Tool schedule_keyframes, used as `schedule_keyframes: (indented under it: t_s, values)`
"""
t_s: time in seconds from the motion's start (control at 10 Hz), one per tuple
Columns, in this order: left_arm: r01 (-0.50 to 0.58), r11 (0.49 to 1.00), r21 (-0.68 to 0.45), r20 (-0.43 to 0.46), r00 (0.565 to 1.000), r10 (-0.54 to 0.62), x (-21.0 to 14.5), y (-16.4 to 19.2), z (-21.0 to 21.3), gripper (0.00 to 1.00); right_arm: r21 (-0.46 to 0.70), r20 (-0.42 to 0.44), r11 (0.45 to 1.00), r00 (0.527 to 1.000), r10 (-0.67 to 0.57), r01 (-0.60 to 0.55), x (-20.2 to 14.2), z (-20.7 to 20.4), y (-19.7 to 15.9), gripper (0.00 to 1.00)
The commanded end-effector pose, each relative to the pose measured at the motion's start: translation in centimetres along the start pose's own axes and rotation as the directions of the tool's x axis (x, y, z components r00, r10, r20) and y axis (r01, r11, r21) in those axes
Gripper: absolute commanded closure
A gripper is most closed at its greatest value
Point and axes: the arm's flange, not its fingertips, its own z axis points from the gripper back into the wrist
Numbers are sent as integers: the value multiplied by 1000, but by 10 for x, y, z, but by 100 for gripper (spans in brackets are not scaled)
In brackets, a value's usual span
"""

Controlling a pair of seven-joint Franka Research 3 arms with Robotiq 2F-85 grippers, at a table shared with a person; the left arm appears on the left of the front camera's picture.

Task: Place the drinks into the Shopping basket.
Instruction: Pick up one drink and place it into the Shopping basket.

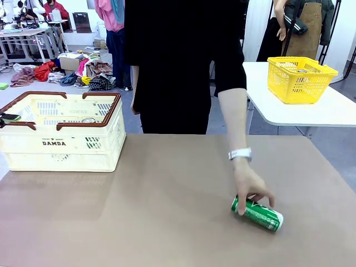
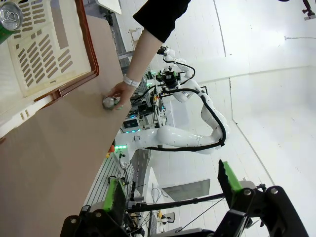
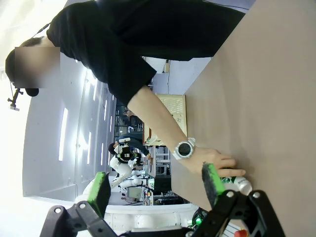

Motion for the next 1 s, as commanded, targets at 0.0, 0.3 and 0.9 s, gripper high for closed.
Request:
schedule_keyframes:
  t_s: [0.0, 0.3, 0.9]
  values:
    - [-5, 1000, -13, -2, 1000, 5, -3, -4, -1, 0, 8, 0, 1000, 1000, 5, -5, 0, 0, 2, 0]
    - [-5, 1000, -13, -2, 1000, 5, -3, -4, -1, 0, 8, 0, 1000, 1000, 5, -5, 0, 0, 2, 0]
    - [-5, 1000, -13, -2, 1000, 5, -3, -4, -1, 0, -41, 18, 996, 997, 81, -80, -12, 17, 15, 0]
